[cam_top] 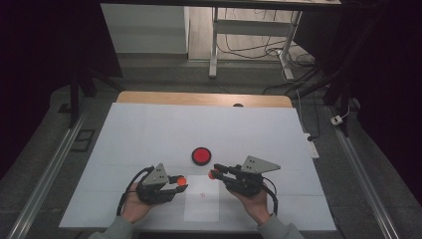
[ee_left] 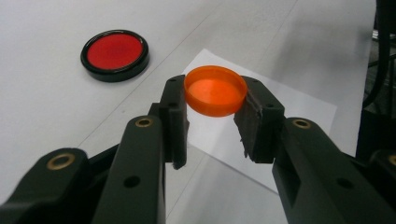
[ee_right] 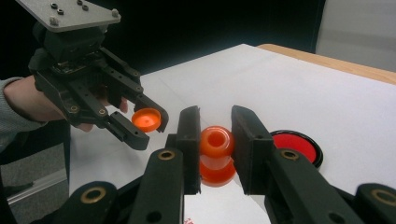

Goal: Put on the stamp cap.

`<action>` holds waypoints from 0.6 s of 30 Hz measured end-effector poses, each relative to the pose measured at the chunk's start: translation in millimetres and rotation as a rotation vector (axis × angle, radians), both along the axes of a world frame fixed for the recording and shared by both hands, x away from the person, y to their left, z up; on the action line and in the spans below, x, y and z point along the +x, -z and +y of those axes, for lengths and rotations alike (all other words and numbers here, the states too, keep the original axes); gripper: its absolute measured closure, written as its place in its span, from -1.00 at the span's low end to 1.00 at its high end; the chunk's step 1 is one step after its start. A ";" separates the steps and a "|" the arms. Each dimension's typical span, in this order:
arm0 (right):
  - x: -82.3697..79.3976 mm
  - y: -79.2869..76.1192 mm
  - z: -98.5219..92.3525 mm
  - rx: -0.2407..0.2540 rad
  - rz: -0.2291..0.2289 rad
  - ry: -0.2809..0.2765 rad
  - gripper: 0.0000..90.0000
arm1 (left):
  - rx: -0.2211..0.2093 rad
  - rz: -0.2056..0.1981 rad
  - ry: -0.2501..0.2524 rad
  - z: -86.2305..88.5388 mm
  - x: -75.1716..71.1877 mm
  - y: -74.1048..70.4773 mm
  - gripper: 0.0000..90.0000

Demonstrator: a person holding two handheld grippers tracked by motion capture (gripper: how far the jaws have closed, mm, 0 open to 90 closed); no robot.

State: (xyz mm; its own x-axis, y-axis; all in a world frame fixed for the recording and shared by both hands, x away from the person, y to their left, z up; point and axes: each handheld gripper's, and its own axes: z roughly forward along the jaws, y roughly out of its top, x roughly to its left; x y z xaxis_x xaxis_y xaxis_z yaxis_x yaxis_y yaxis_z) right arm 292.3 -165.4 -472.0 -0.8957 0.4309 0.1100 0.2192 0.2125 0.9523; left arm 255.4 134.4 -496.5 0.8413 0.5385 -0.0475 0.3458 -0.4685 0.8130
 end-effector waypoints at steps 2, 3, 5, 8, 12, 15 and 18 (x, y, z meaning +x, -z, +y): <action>0.1 -0.3 0.0 0.002 0.001 0.002 0.62 | 0.004 -0.002 0.007 -3.2 2.3 -2.3 0.44; -0.1 -0.5 0.0 0.002 0.000 0.002 0.62 | 0.007 -0.003 0.014 -5.7 4.2 -4.5 0.44; -0.5 -1.4 0.4 0.005 -0.004 0.002 0.62 | 0.006 -0.005 0.024 -9.4 7.3 -7.3 0.44; -0.4 -1.7 0.3 0.008 -0.004 0.003 0.62 | 0.014 -0.004 0.038 -17.7 13.4 -9.1 0.44; -0.7 -2.5 -0.6 0.012 -0.005 0.006 0.62 | 0.014 -0.001 0.050 -26.7 18.3 -9.3 0.44; -1.1 -2.6 -0.3 0.012 -0.006 0.004 0.62 | 0.006 0.001 0.060 -31.9 19.2 -7.8 0.44; -1.4 -1.8 0.8 0.009 -0.004 0.000 0.62 | -0.009 0.013 0.068 -36.4 19.7 -2.4 0.44</action>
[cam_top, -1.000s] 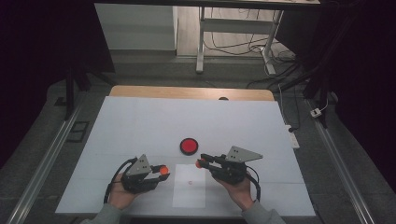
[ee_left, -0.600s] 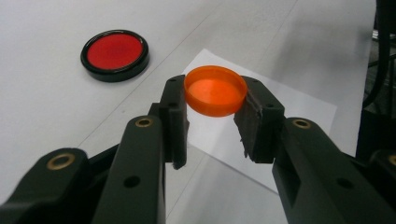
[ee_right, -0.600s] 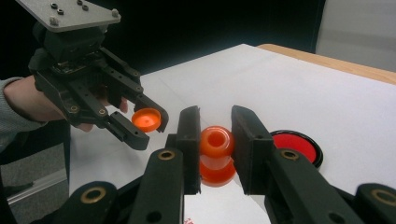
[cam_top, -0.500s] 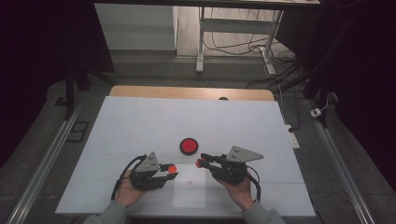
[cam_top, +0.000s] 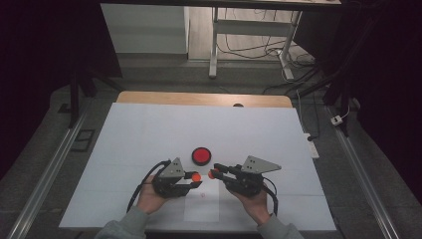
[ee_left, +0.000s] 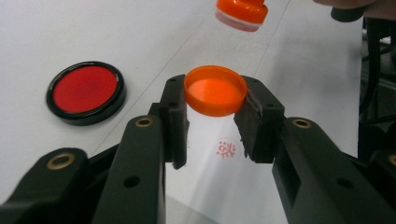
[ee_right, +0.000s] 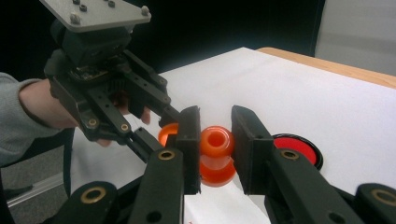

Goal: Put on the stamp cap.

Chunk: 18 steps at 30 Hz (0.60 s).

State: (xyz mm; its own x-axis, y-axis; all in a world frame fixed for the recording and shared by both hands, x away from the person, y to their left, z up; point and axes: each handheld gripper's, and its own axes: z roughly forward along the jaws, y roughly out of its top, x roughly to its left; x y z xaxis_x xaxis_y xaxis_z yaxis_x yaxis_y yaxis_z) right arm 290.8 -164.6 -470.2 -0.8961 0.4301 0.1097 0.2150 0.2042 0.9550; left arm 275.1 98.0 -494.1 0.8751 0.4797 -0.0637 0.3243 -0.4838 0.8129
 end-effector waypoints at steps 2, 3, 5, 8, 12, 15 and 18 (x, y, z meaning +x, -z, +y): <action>-0.3 0.7 0.7 0.002 0.004 -0.001 0.62 | 0.040 -0.008 -0.002 -3.5 0.5 3.0 0.44; -0.5 0.9 1.0 0.001 0.003 -0.003 0.62 | 0.041 -0.004 -0.004 -4.2 1.0 3.8 0.44; -0.8 1.0 1.5 0.000 0.003 -0.005 0.62 | 0.036 0.004 -0.001 -6.2 2.1 5.6 0.44; -1.0 1.0 2.1 -0.001 0.003 -0.007 0.62 | 0.047 0.004 0.005 -9.5 2.2 7.4 0.44; -1.0 1.1 2.1 -0.001 0.004 -0.008 0.62 | 0.041 0.010 0.010 -13.0 3.0 8.4 0.44; -1.1 1.6 2.8 -0.003 0.004 -0.011 0.62 | 0.046 0.009 0.015 -16.5 3.4 9.5 0.44; -1.5 2.2 3.6 -0.006 0.007 -0.015 0.62 | 0.055 0.009 0.020 -18.6 4.0 10.4 0.44</action>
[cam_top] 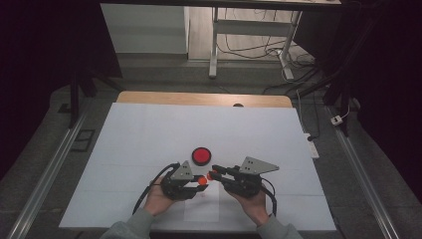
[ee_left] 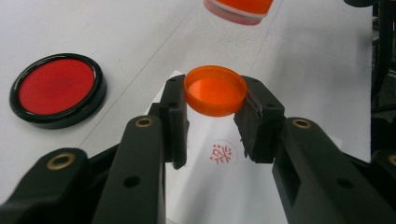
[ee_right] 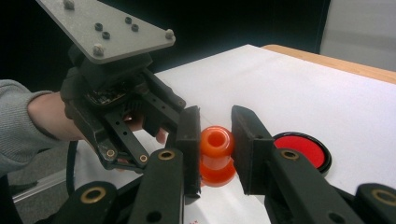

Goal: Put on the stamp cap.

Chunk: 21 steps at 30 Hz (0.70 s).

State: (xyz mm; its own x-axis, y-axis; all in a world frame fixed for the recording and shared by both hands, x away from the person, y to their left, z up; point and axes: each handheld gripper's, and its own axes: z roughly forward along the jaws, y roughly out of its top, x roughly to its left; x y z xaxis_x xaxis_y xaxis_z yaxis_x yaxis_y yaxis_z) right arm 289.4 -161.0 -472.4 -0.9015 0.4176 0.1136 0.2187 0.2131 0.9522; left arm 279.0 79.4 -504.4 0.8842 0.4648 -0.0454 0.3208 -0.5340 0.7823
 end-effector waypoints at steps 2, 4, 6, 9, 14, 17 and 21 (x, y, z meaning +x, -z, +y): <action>-0.1 0.5 0.6 -0.001 0.002 -0.002 0.62 | -0.005 0.003 0.000 -1.5 0.1 0.6 0.44; -0.4 1.3 1.8 -0.004 0.002 -0.006 0.62 | -0.004 0.002 0.004 -3.4 -0.4 1.1 0.44; -1.0 2.1 3.1 -0.007 0.006 -0.010 0.62 | 0.000 0.002 0.008 -4.9 -0.7 1.2 0.44; -1.4 3.1 4.5 -0.013 0.007 -0.015 0.62 | 0.003 -0.003 0.009 -6.4 -1.4 1.2 0.44; -1.5 4.8 5.5 -0.017 0.014 -0.021 0.62 | 0.008 -0.004 0.013 -7.2 -1.5 1.5 0.44; -1.5 6.2 6.5 -0.021 0.017 -0.024 0.62 | 0.010 -0.004 0.014 -7.8 -1.7 1.9 0.44; -1.9 6.9 7.7 -0.024 0.021 -0.029 0.62 | 0.007 -0.003 0.014 -8.3 -1.7 2.1 0.44</action>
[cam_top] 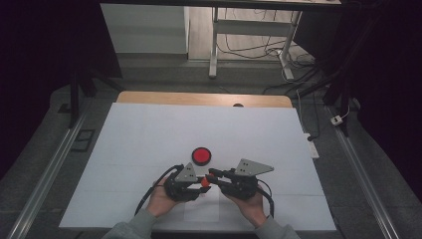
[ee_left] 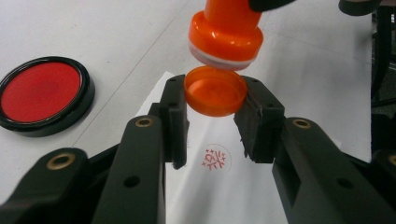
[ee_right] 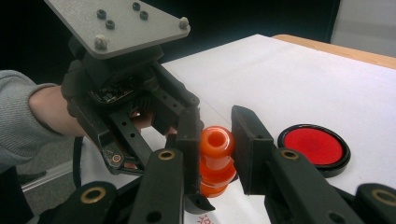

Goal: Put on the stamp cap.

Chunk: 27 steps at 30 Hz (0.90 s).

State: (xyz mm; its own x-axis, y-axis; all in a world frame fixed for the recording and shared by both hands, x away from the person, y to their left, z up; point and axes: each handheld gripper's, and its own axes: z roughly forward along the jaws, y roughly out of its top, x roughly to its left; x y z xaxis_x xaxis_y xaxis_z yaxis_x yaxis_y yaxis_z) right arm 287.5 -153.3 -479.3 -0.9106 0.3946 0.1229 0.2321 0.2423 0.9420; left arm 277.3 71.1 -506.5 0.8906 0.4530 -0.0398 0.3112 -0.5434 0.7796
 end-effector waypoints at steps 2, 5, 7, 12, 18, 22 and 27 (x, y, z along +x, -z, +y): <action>-0.1 0.0 0.2 0.000 0.000 -0.002 0.62 | -0.001 -0.001 0.002 -0.2 -0.1 0.0 0.44; 0.0 0.7 0.7 -0.006 0.002 -0.007 0.62 | -0.001 -0.002 0.001 -0.2 -0.2 -0.2 0.44; 0.3 1.4 1.2 -0.008 0.003 -0.009 0.62 | 0.000 -0.004 0.001 -0.2 -0.3 -0.2 0.44; -0.1 2.7 2.6 -0.013 0.007 -0.013 0.62 | 0.000 -0.007 0.002 -0.4 -0.5 -0.4 0.44; -0.1 3.4 3.4 -0.014 0.005 -0.014 0.62 | -0.003 -0.008 0.002 -1.2 -1.0 -0.7 0.44; 0.1 3.8 3.2 -0.015 0.006 -0.013 0.62 | -0.002 -0.008 0.004 -1.4 -1.2 -0.7 0.44; -0.1 3.9 3.6 -0.016 0.008 -0.015 0.62 | -0.003 -0.010 0.003 -0.6 -1.1 -1.2 0.44</action>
State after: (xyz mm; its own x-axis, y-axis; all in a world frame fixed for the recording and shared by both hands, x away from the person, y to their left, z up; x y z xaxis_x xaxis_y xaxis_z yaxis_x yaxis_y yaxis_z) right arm 287.3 -149.7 -483.3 -0.9153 0.3833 0.1236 0.2356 0.2608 0.9362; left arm 276.2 70.5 -505.3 0.8922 0.4505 -0.0323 0.3020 -0.5420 0.7842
